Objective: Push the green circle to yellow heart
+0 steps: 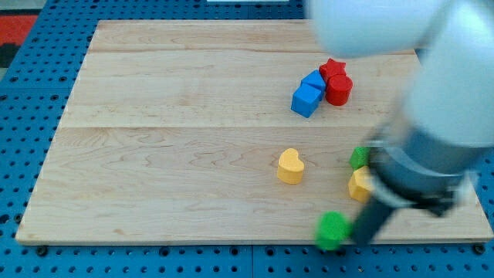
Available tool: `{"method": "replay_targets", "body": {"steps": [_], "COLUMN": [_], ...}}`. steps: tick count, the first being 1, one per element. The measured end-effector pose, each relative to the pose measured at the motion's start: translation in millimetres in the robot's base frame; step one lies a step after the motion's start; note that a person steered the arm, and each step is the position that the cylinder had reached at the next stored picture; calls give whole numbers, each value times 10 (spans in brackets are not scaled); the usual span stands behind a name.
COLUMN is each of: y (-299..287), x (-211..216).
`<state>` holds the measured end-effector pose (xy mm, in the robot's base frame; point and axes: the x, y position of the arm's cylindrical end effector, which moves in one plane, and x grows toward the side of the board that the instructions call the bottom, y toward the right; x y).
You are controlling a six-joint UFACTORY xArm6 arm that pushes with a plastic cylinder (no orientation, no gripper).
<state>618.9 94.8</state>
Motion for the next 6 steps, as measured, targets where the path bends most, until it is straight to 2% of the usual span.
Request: {"method": "replay_targets", "body": {"steps": [1, 2, 3, 4, 5, 6], "y": [-1067, -1817, -2285, -2206, -2524, -2924], "x": [-91, -276, -651, -52, -26, -361]}}
